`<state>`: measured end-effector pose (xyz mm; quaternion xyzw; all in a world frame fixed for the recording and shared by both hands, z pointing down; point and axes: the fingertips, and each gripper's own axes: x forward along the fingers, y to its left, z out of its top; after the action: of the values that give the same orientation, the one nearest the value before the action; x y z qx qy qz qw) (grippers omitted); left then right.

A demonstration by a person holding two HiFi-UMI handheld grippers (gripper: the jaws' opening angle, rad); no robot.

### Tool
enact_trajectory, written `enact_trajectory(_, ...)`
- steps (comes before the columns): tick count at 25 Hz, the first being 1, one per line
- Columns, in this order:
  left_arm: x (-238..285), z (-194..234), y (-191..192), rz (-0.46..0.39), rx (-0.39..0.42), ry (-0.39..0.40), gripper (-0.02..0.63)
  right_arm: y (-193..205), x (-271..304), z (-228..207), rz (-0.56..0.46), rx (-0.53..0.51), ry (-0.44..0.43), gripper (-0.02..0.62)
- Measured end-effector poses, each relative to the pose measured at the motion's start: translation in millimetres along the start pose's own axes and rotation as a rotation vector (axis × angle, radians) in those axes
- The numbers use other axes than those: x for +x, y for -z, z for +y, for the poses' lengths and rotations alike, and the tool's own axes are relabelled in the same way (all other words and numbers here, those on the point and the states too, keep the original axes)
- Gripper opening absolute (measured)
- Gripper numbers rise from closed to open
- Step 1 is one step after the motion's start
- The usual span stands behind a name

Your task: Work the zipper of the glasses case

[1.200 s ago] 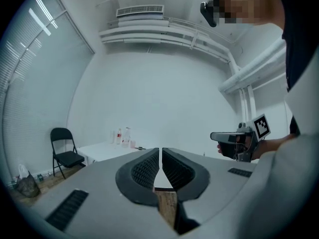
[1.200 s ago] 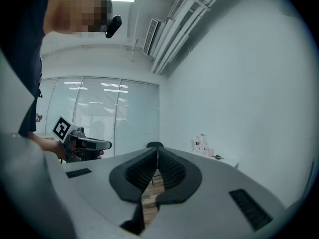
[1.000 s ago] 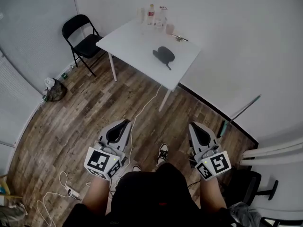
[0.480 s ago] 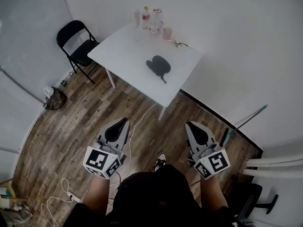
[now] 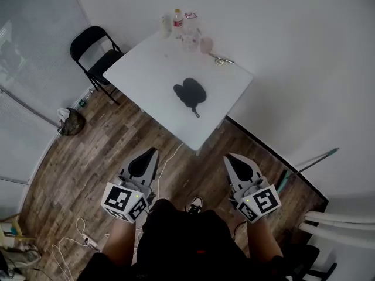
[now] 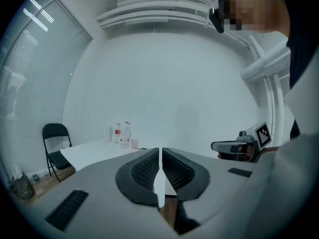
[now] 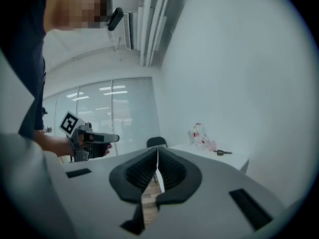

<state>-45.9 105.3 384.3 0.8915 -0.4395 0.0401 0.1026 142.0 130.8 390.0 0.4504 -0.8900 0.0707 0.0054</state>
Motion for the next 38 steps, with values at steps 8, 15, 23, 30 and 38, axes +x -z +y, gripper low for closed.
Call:
enact_trajectory(8,45.6,37.2,-0.6,0.024,-0.008,-0.005,0.037,11.9,51.1,-33.2,0.028,0.026,-0.006,0.02)
enact_trajectory(15,106.6,107.3,-14.9,0.011,-0.028,0.042,0.037,2.6,130.4,-64.2,0.059,-0.002,0.042,0.02)
enact_trajectory(23,144.9,205.9,-34.6,0.013,-0.029,0.085,0.037,-16.5,233.6,-75.4,0.083,-0.044,0.097,0.02)
enact_trajectory(30,173.0,234.0,-32.6,0.025,-0.056,0.128,0.037,4.8,275.2,-95.0,0.16,-0.058,0.116,0.02)
enact_trajectory(38,199.6,232.8,-21.9,0.065,-0.075,0.107,0.037,66.1,288.2,-171.7,0.307,-0.021,0.183,0.021)
